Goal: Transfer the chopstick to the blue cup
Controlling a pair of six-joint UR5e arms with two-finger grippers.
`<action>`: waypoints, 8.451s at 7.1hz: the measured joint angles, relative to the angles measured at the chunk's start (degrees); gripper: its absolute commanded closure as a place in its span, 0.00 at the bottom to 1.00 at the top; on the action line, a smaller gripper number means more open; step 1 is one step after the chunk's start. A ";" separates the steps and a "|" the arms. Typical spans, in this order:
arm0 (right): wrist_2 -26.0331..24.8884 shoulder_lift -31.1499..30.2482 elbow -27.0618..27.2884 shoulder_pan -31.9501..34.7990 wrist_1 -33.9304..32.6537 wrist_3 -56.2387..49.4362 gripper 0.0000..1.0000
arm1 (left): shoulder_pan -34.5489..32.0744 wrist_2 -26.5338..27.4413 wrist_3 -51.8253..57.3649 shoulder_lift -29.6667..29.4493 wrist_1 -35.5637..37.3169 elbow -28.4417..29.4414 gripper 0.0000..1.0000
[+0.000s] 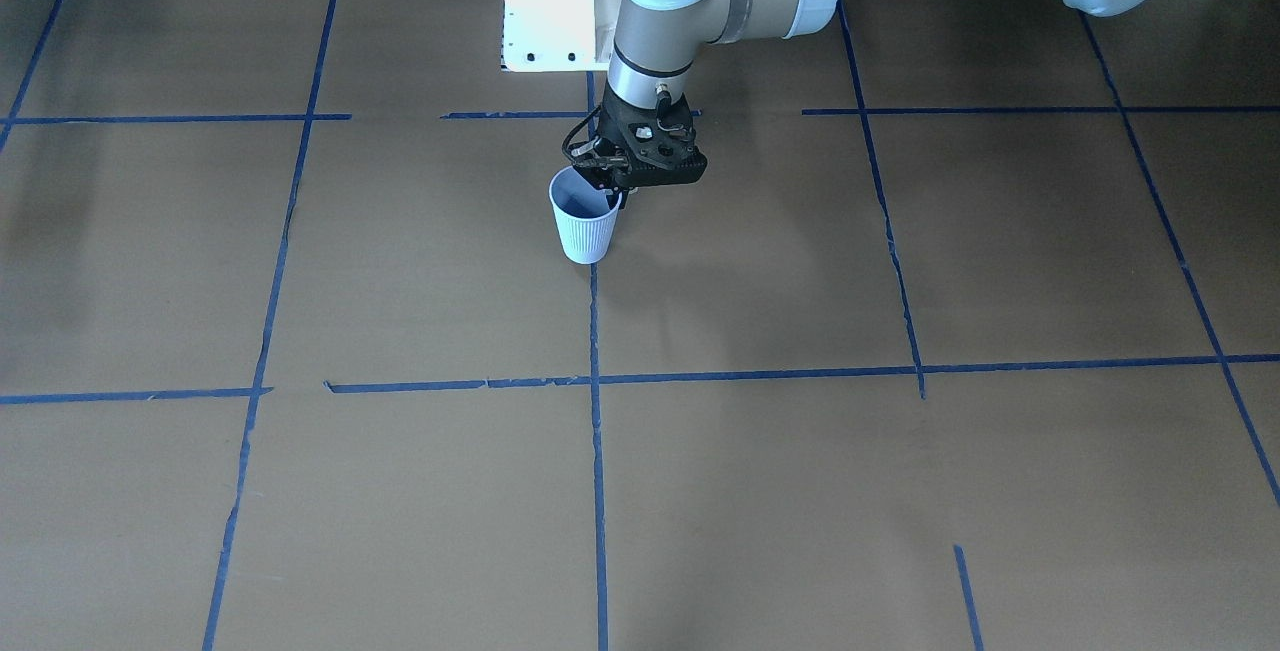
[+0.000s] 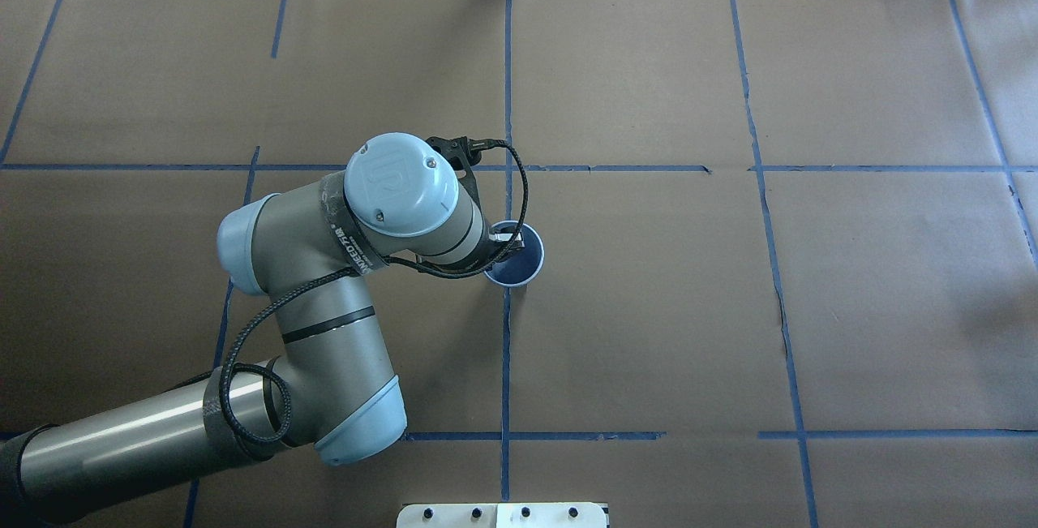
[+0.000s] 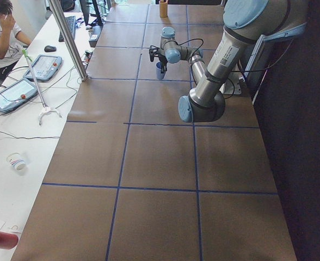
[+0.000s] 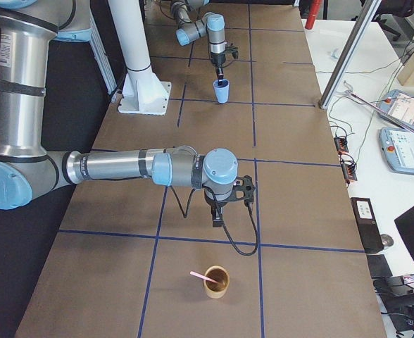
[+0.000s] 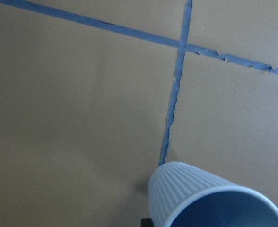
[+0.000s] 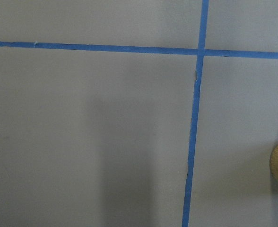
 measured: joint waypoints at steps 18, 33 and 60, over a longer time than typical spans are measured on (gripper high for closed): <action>-10.27 -0.13 0.67 0.66 0.12 0.52 0.02 | -5.46 0.93 2.94 13.95 8.68 -26.86 0.00; -11.26 -2.24 -16.59 12.74 14.53 -12.21 0.99 | -10.63 -2.33 6.86 21.60 10.39 -32.85 0.00; 3.12 42.12 7.55 -42.20 13.55 106.91 1.00 | -10.53 -2.04 5.86 21.49 9.57 -30.36 0.00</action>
